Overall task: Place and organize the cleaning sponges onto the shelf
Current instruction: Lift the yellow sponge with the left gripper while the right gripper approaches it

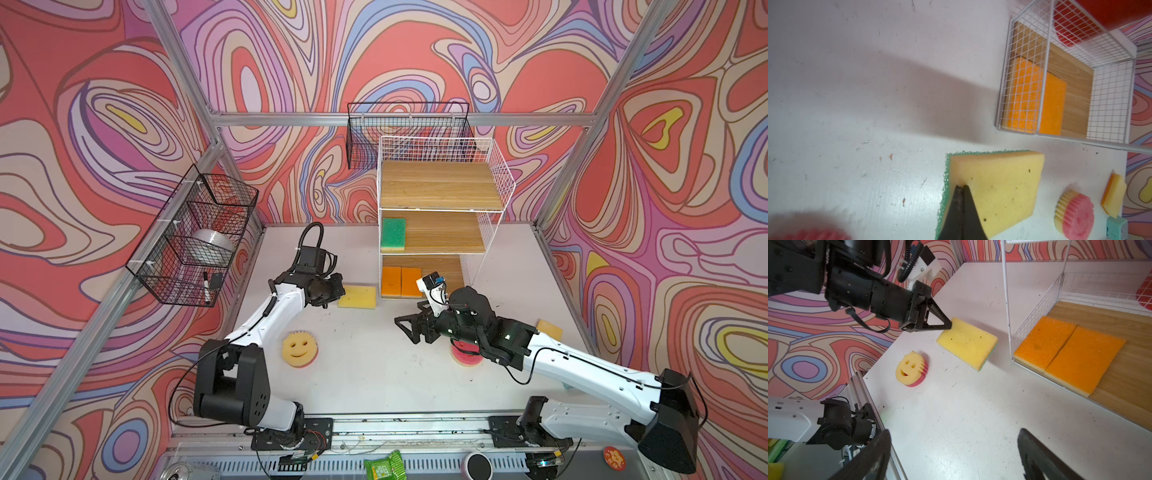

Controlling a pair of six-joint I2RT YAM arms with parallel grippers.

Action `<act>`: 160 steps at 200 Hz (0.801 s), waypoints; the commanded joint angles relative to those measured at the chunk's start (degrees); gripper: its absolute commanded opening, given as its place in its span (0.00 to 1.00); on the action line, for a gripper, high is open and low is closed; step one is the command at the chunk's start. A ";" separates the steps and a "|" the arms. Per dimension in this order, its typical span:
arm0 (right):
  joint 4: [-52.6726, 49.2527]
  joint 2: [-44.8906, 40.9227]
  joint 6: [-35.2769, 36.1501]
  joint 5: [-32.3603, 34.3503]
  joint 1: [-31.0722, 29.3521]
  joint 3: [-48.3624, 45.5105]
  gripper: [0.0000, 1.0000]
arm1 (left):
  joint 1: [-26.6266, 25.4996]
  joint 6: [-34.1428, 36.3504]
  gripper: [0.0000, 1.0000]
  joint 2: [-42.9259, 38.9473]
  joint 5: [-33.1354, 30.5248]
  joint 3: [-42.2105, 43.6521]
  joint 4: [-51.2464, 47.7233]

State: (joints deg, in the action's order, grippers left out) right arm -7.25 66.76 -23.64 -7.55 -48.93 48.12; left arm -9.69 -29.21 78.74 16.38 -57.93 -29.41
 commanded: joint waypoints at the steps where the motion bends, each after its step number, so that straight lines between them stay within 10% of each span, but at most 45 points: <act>1: 6.62 1.02 -6.45 -8.41 5.22 -3.21 0.96 | 0.21 -2.06 0.00 -4.84 4.15 2.79 -1.68; 78: 23.37 13.04 -14.94 -33.14 10.91 -2.27 0.98 | 0.20 -3.93 0.00 -17.41 8.75 9.84 -1.53; 160: 28.12 21.27 -17.30 -33.78 10.96 1.48 0.89 | 0.25 -4.28 0.00 -16.36 12.96 7.34 0.00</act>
State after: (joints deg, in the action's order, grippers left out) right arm 16.43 85.45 -39.24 -38.61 -37.95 47.66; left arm -9.69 -32.93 61.69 27.09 -48.66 -30.20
